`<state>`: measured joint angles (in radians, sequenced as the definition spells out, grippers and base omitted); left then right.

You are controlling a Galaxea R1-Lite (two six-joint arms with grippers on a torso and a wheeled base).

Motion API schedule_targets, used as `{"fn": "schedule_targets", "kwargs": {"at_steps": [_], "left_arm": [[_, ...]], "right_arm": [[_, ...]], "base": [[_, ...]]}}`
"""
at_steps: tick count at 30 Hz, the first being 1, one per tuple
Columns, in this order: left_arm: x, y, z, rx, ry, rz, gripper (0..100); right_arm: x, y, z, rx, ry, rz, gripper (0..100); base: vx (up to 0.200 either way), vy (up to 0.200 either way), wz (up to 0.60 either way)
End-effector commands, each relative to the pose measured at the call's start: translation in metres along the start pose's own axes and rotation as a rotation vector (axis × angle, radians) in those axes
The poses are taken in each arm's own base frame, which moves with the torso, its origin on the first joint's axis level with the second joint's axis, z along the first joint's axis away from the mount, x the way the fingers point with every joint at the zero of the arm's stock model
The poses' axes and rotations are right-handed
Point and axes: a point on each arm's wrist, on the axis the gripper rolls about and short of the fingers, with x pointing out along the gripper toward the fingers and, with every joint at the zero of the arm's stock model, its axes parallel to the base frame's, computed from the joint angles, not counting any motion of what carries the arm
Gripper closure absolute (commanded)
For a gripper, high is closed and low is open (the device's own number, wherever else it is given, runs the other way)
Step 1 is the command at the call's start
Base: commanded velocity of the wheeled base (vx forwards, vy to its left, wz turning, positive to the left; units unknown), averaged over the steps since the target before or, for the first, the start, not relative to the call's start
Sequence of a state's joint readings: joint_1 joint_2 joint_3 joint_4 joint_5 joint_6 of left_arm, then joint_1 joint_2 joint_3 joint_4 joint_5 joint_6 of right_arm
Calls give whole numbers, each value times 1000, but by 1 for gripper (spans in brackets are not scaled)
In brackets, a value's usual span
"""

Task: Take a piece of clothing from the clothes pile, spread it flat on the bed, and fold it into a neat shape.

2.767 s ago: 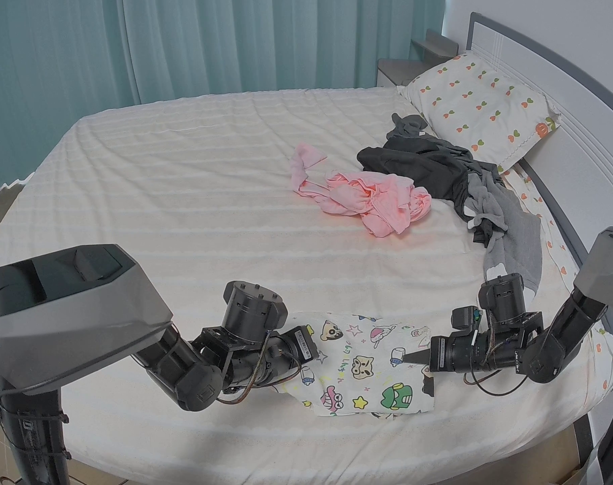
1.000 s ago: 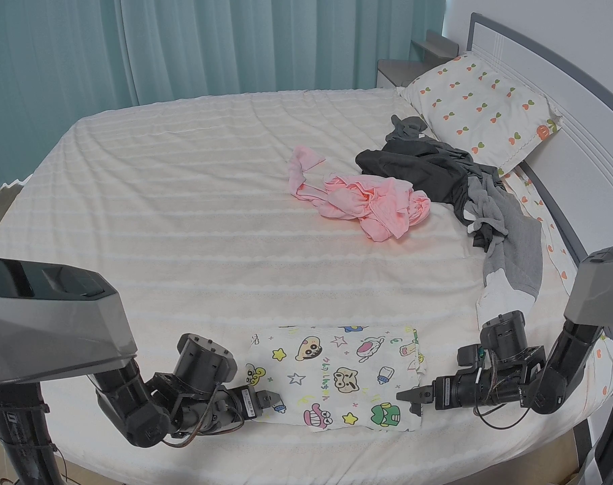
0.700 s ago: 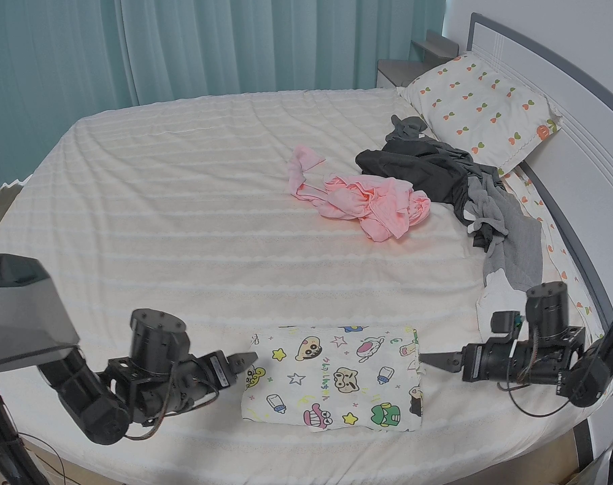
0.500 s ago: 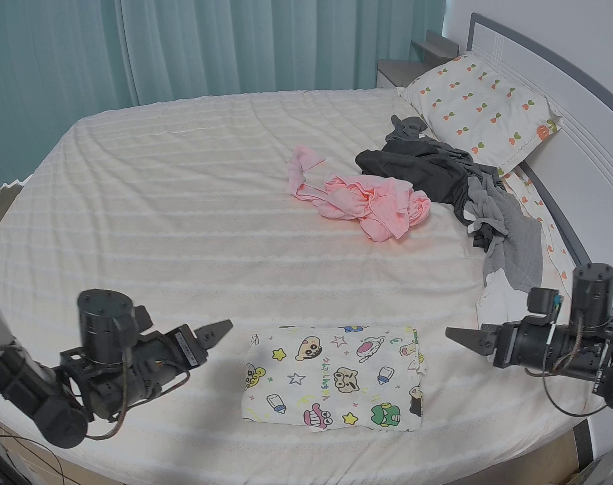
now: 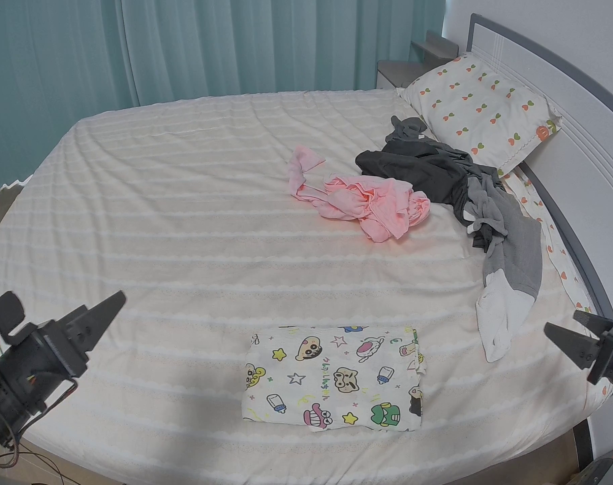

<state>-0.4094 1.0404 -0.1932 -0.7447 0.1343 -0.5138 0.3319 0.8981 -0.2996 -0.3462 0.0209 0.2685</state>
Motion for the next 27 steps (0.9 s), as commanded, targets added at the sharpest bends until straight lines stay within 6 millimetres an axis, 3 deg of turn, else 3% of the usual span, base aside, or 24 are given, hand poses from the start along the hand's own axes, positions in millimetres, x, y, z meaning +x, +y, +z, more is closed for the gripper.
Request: {"fn": "schedule_targets", "kwargs": {"at_steps": [1, 4, 8, 10, 11, 14, 19, 26, 27], "left_arm": [[-138, 30, -23, 140, -302, 121, 0], [-152, 33, -32, 150, -266, 177, 0], [-153, 35, -33, 146, -281, 278, 0], [-154, 38, -34, 142, -295, 353, 0], [-154, 38, -34, 142, -295, 353, 0], [-159, 31, -28, 154, -364, 458, 0], [-159, 25, -32, 232, -396, 589, 0], [-132, 55, -78, 386, -146, 534, 0], [-127, 58, -84, 432, -132, 456, 0]], "right_arm": [[-107, -7, -37, -78, -261, -337, 0], [-106, -9, -50, -79, -258, -330, 0], [-112, -8, -67, -136, -327, -247, 0], [-113, -8, -93, -232, -396, -156, 0], [-113, -8, -93, -232, -396, -156, 0], [-94, -21, -116, -314, -347, -250, 0], [-93, -22, -120, -306, -311, -275, 0], [-92, -24, -122, -258, -286, -284, 0], [-92, -23, -122, -258, -286, -286, 0]], "base": [[0, 0, 0], [0, 0, 0], [0, 0, 0], [0, 0, 0], [0, 0, 0], [0, 0, 0], [0, 0, 0], [0, 0, 0], [0, 0, 0]]}}
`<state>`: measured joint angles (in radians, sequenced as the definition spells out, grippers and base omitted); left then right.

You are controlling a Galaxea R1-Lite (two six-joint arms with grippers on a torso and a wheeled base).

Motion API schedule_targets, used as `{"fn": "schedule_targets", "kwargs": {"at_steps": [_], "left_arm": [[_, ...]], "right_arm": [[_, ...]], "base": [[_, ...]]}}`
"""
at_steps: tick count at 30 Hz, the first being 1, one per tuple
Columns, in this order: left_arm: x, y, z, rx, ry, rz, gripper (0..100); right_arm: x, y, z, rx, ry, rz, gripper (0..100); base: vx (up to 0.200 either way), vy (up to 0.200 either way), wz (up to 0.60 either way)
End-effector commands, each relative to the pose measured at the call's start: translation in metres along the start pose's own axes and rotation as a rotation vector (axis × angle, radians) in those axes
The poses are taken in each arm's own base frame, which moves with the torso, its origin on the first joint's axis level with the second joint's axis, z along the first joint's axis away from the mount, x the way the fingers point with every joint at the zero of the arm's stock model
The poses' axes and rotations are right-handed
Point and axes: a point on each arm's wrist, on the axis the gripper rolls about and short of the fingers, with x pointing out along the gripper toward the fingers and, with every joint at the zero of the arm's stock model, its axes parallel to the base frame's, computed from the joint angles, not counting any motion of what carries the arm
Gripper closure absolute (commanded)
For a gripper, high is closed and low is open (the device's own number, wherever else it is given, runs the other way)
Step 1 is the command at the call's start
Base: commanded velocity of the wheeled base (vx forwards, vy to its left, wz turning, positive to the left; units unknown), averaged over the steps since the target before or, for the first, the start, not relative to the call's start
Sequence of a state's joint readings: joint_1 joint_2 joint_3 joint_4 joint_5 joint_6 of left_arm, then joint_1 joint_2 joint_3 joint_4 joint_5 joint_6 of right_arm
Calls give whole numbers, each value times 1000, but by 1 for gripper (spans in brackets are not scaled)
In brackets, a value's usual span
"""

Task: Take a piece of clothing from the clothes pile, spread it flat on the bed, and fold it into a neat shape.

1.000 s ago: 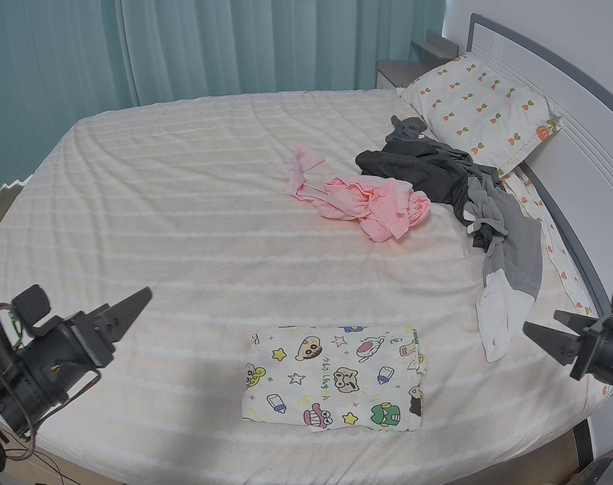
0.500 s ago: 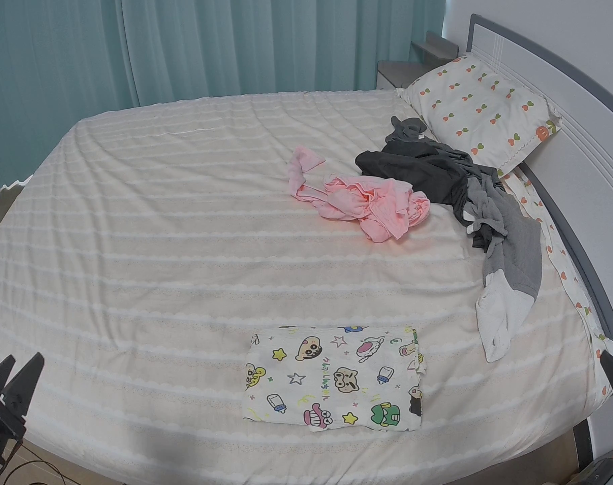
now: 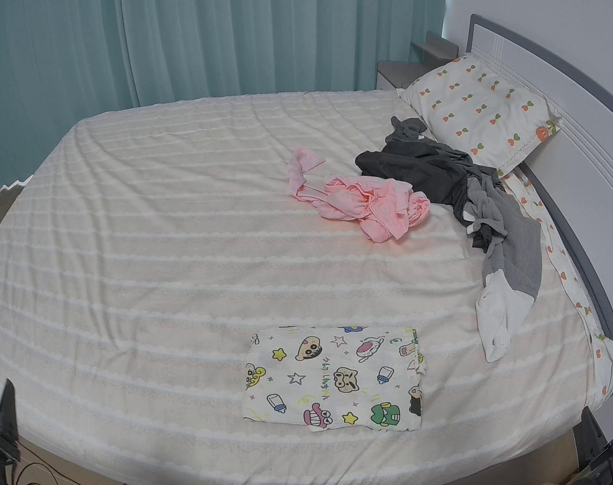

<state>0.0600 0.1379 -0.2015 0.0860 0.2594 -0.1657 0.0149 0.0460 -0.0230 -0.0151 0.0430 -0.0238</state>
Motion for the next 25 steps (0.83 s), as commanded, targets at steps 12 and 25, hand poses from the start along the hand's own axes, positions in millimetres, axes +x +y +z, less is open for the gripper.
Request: {"fn": "schedule_targets", "kwargs": {"at_steps": [12, 25], "left_arm": [[5, 1, -50, 168, 59, -371, 0], [3, 3, -51, 162, 27, -337, 0]], "right_arm": [[-2, 1, -9, 2, -6, -23, 0], [-2, 1, -9, 5, -6, -24, 0]], "base": [[0, 0, 0], [0, 0, 0]]}}
